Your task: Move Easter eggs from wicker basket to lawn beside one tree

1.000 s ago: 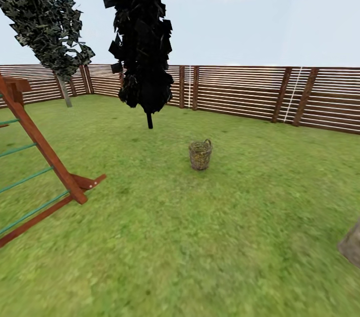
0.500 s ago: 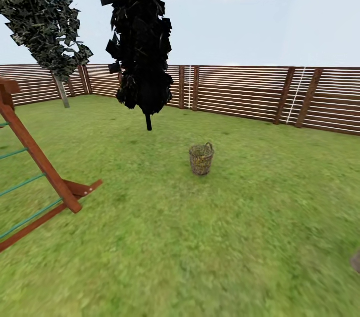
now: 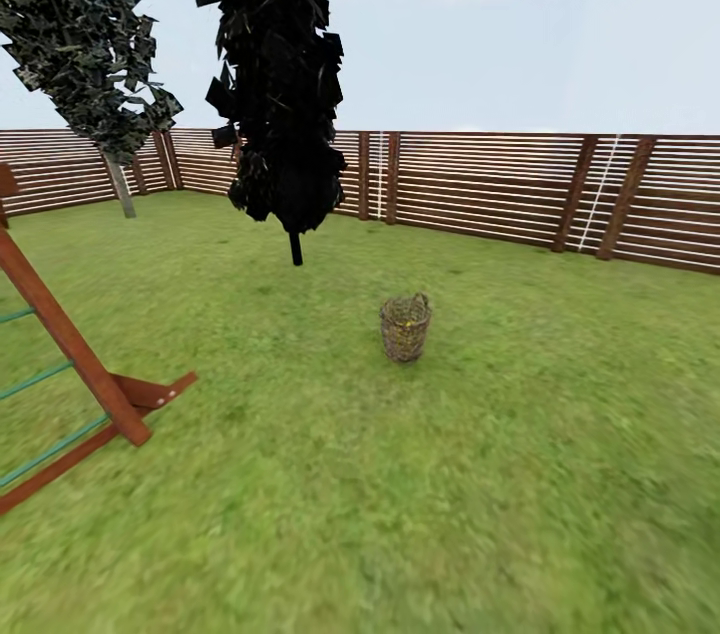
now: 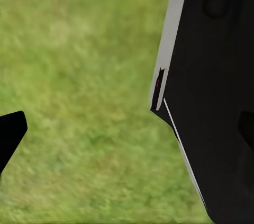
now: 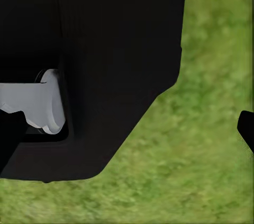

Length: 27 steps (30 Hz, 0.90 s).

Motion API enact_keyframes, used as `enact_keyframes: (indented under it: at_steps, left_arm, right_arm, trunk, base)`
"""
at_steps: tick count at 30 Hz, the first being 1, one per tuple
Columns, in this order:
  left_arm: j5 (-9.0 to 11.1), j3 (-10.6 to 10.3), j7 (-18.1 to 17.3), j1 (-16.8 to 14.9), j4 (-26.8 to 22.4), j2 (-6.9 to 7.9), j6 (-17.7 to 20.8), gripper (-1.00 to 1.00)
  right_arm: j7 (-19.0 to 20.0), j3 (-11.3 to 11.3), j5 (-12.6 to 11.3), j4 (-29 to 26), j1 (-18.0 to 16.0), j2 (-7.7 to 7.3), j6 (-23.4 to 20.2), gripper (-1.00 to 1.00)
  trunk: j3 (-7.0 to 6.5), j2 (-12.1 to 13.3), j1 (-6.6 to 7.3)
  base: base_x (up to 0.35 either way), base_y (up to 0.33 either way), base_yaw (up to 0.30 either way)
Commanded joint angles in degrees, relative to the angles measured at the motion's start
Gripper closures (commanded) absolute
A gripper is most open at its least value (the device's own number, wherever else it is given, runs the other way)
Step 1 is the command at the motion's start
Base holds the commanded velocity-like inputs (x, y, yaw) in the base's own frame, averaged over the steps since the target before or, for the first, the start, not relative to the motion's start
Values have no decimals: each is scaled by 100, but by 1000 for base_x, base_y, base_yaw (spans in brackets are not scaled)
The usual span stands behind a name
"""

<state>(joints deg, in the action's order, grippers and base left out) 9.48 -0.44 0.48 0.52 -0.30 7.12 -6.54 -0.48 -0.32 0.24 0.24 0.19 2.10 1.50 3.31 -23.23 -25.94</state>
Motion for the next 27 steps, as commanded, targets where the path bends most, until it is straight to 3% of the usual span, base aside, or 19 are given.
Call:
enact_keyframes:
  at_steps: [1, 27]
  left_arm:
    - [36, -9, 5, 0, -3, 0, -14, -100]
    - [36, -11, 5, 0, -5, 0, -14, -100]
  right_arm:
    - [-5, -4, 2, 3, -2, 1, 16, -100]
    - [-11, -24, -39, 8, -2, 45, 16, -100]
  trunk:
    - [8, -9, -7]
    - [8, -9, -7]
  base:
    - [334, 0, 0]
    - [334, 0, 0]
